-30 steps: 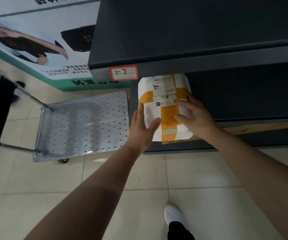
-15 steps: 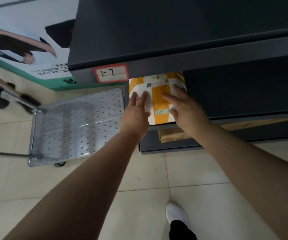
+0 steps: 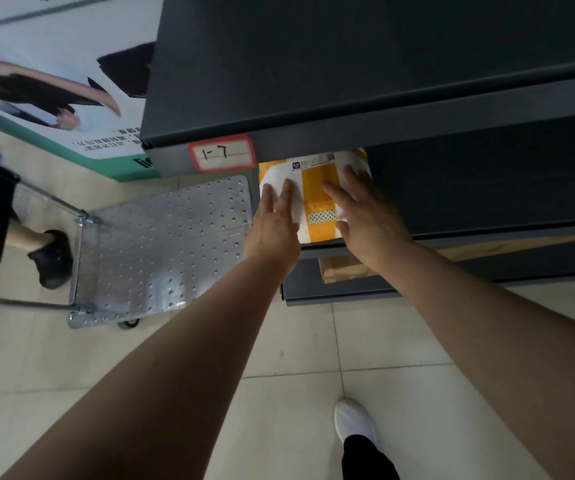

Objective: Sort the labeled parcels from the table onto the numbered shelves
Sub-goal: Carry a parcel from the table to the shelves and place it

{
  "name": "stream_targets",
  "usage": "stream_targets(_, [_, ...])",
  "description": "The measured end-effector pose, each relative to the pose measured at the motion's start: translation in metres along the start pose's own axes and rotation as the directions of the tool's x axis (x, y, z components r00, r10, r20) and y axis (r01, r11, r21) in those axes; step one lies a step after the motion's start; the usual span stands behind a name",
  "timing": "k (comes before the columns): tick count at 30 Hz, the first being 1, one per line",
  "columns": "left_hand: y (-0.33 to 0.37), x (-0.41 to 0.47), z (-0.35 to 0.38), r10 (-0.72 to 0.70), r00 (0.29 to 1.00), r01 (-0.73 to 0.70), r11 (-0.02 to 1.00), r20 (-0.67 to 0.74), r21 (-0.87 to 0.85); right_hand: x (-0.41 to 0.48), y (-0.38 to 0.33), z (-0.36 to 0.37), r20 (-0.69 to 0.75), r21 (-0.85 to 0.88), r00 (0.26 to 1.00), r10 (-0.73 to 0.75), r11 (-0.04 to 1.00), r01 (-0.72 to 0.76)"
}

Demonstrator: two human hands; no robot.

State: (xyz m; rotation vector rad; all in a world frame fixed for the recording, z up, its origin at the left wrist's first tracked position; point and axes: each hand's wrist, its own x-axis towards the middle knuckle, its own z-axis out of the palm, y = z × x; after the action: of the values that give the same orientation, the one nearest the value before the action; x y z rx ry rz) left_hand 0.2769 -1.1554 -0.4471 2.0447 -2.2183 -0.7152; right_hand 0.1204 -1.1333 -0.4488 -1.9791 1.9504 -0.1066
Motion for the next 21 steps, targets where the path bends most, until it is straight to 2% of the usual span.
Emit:
stream_targets(5, [0.004, -0.035, -0.001, -0.032, 0.999, 0.033, 0.999, 0.018, -0.039, -0.038, 0.002, 0.0, -0.051, -0.012, 0.998, -0.03, 1.0, 0.029])
stream_targets(9, [0.007, -0.072, -0.011, -0.034, 0.991, 0.033, 0.999, 0.128, 0.008, -0.075, 0.0, -0.004, 0.075, -0.002, 0.997, 0.018, 1.0, -0.018])
stream_targets(17, [0.018, -0.171, -0.039, 0.03, 0.96, -0.087, 0.977, 0.28, 0.195, -0.182, -0.005, -0.028, 0.271, 0.058, 0.954, 0.129, 0.987, -0.15])
stream_targets(21, [0.033, -0.222, -0.057, 0.1, 0.929, -0.216, 0.929, 0.357, 0.3, -0.25, -0.008, -0.046, 0.228, 0.007, 0.962, 0.151, 0.988, -0.157])
